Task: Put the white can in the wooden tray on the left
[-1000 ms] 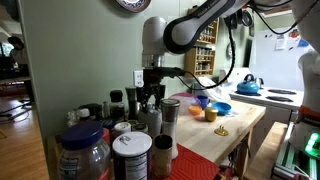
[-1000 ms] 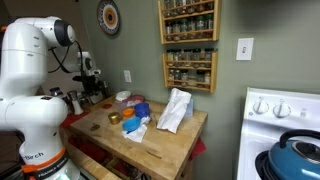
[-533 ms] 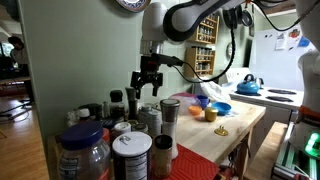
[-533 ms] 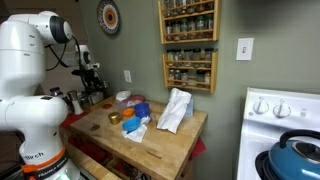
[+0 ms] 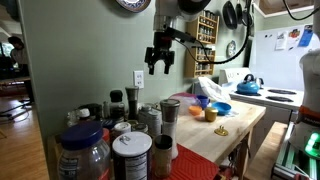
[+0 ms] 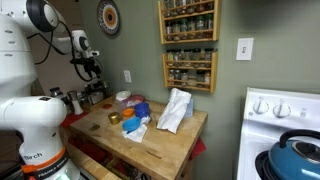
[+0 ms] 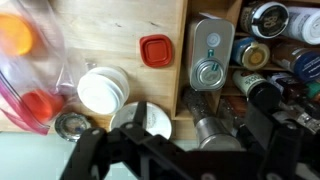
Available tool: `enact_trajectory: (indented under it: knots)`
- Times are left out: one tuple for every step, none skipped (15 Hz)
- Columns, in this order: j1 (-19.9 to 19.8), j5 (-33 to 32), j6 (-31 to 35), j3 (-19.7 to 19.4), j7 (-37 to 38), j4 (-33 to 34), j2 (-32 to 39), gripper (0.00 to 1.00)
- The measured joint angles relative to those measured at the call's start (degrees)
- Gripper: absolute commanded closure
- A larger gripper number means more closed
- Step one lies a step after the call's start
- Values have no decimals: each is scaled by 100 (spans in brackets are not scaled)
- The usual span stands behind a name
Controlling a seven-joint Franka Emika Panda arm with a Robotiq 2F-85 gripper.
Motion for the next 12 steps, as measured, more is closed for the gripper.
enact_trajectory:
  knots:
    - [-79,87,2,6,-165,-164,-208,0]
    - [-163,194,10,11,-356,-350,-427,0]
    - [-242,319,18,14,-543,-537,-642,0]
    - [-314,439,31,17,-713,-719,-843,0]
    - [-379,553,59,19,-874,-902,-1035,0]
    - [-438,659,89,20,-1017,-1080,-1219,0]
    - [-493,765,119,21,-1143,-1255,-1395,0]
    - [-541,875,159,21,-1264,-1422,-1556,0]
    - [-585,899,171,38,-1302,-1498,-1644,0]
    - [-613,899,171,61,-1302,-1482,-1654,0]
    - [-629,899,171,82,-1302,-1455,-1635,0]
    - [-633,899,171,95,-1301,-1435,-1604,0]
